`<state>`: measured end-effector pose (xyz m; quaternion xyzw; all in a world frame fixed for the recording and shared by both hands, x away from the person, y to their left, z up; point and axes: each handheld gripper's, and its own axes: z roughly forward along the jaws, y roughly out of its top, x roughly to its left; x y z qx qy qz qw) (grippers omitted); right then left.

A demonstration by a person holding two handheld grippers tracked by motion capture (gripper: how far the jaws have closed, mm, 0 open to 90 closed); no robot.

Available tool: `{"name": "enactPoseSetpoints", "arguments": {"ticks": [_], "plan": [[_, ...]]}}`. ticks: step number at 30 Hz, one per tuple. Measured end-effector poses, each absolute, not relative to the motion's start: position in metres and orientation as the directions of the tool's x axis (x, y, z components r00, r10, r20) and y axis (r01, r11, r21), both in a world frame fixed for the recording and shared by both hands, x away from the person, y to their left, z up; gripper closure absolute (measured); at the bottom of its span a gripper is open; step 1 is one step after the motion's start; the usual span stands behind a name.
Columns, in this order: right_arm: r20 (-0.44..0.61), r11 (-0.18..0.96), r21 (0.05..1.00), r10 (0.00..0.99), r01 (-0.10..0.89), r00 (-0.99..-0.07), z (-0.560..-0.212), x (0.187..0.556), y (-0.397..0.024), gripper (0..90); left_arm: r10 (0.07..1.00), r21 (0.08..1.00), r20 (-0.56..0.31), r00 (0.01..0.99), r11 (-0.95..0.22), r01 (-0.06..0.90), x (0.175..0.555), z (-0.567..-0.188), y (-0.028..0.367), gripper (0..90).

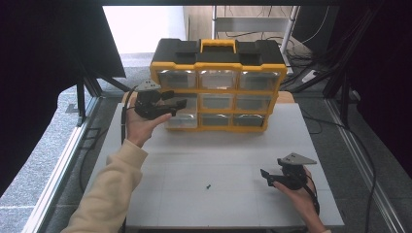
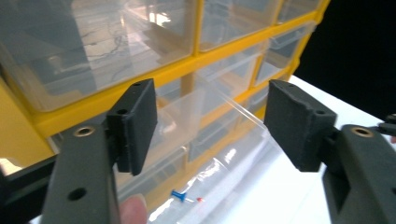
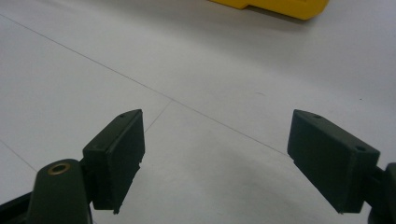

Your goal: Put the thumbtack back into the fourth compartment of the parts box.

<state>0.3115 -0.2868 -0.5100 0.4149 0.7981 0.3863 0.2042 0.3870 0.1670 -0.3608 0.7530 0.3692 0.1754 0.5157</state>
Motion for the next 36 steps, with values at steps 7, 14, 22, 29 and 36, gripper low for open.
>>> {"name": "enactPoseSetpoints", "arguments": {"ticks": [7, 14, 22, 29, 36], "plan": [[-0.007, 0.363, 0.782, 0.818, 0.507, -0.574, -0.51, 0.311, -0.286, 19.1, 0.696, 0.902, -0.125, 0.707, -0.216, 0.373, 0.371, -0.366, 0.167, 30.0], [-0.008, 0.361, 0.782, 0.821, 0.508, -0.571, -0.51, 0.312, -0.286, 19.1, 0.661, 0.904, -0.117, 0.741, -0.237, 0.355, 0.351, -0.369, 0.164, 29.7], [-0.007, 0.362, 0.784, 0.818, 0.505, -0.575, -0.51, 0.311, -0.286, 19.1, 0.632, 0.901, -0.108, 0.768, -0.264, 0.344, 0.329, -0.377, 0.157, 29.3], [-0.009, 0.363, 0.782, 0.82, 0.507, -0.573, -0.51, 0.311, -0.286, 19.1, 0.604, 0.885, -0.121, 0.788, -0.294, 0.361, 0.313, -0.394, 0.148, 29.3], [-0.01, 0.364, 0.782, 0.819, 0.506, -0.574, -0.51, 0.311, -0.286, 19.1, 0.598, 0.855, -0.129, 0.791, -0.337, 0.394, 0.304, -0.417, 0.137, 29.4]]}}
